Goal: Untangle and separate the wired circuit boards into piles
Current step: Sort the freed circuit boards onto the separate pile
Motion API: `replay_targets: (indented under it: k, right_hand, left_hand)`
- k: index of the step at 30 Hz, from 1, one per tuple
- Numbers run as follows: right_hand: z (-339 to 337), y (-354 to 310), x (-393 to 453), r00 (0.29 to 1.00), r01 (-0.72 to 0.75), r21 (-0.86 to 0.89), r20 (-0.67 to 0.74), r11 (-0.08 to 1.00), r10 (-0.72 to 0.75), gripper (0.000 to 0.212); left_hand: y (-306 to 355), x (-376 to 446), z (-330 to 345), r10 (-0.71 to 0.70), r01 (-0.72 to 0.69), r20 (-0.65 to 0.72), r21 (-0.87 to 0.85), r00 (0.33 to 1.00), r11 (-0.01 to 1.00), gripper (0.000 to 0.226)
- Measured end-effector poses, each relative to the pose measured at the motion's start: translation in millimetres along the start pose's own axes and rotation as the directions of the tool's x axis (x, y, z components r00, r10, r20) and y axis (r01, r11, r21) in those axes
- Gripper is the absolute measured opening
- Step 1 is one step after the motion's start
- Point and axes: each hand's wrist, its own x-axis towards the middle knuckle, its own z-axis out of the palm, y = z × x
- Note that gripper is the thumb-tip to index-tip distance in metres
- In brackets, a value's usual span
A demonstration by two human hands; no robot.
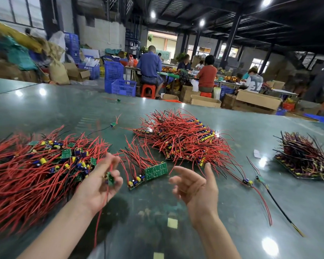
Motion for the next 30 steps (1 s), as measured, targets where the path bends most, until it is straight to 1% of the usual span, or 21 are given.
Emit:
replay_targets:
  k: [2,4,6,8,10,11,12,13,14,15,16,17,19,21,23,25,27,30]
  right_hand:
    - [6,3,0,0.998,0.01,-0.136,-0.056,0.991,-0.018,0.059]
    - [17,11,-3,0.995,0.08,-0.298,-0.028,0.951,-0.092,0.039]
    - [25,19,-8,0.987,0.161,-0.451,0.049,0.878,-0.155,0.023]
    - [27,22,-9,0.976,0.215,-0.532,0.086,0.819,-0.2,0.015]
    - [26,20,-9,0.972,0.226,-0.536,0.071,0.813,-0.223,0.015]
    - [26,18,-9,0.97,0.227,-0.523,0.043,0.822,-0.24,0.015]
    - [25,17,-8,0.965,0.227,-0.499,0.001,0.836,-0.261,0.015]
    - [23,16,-8,0.959,0.228,-0.47,-0.043,0.853,-0.28,0.016]
    - [21,15,-8,0.953,0.231,-0.442,-0.079,0.867,-0.293,0.017]
    - [19,14,-7,0.947,0.235,-0.421,-0.104,0.876,-0.304,0.018]
    - [18,14,-7,0.941,0.242,-0.415,-0.119,0.877,-0.316,0.017]
    - [17,14,-7,0.935,0.252,-0.421,-0.127,0.872,-0.331,0.017]
    - [18,15,-6,0.928,0.274,-0.431,-0.118,0.86,-0.355,0.014]
    - [22,17,-6,0.938,0.274,-0.421,-0.081,0.865,-0.336,0.013]
    - [23,19,-6,0.949,0.264,-0.437,-0.04,0.86,-0.311,0.018]
    - [21,18,-6,0.958,0.252,-0.435,-0.016,0.864,-0.287,0.024]
    - [19,17,-5,0.972,0.22,-0.381,0.005,0.898,-0.236,0.028]
    - [19,18,-6,0.992,0.122,-0.243,0.037,0.962,-0.117,0.027]
  left_hand:
    - [-10,-9,8,-0.049,0.028,0.069,0.276,0.996,0.961,0.017]
    - [-23,-18,17,-0.091,0.01,0.152,0.465,0.984,0.885,0.018]
    - [-33,-24,21,-0.077,-0.047,0.174,0.61,0.982,0.791,0.015]
    - [-40,-25,20,-0.02,-0.101,0.17,0.674,0.985,0.732,0.011]
    - [-44,-24,19,-0.019,-0.08,0.135,0.689,0.991,0.72,0.008]
    - [-44,-24,20,-0.059,-0.033,0.115,0.667,0.992,0.745,0.011]
    - [-44,-23,19,-0.136,0.047,0.098,0.619,0.986,0.784,0.019]
    - [-43,-22,19,-0.237,0.147,0.092,0.557,0.967,0.817,0.028]
    - [-42,-22,19,-0.337,0.245,0.1,0.503,0.936,0.829,0.035]
    - [-42,-22,18,-0.411,0.312,0.121,0.469,0.904,0.826,0.038]
    - [-42,-22,17,-0.449,0.343,0.154,0.448,0.88,0.826,0.038]
    - [-43,-21,17,-0.458,0.347,0.186,0.432,0.869,0.833,0.037]
    - [-48,-21,17,-0.422,0.305,0.22,0.42,0.879,0.854,0.031]
    - [-50,-22,18,-0.36,0.229,0.237,0.444,0.903,0.866,0.025]
    - [-48,-23,20,-0.309,0.151,0.247,0.504,0.919,0.85,0.02]
    - [-43,-24,21,-0.26,0.078,0.235,0.585,0.937,0.807,0.02]
    - [-36,-23,23,-0.22,0.027,0.23,0.632,0.948,0.775,0.021]
    - [-27,-21,22,-0.18,-0.041,0.259,0.667,0.949,0.744,0.018]
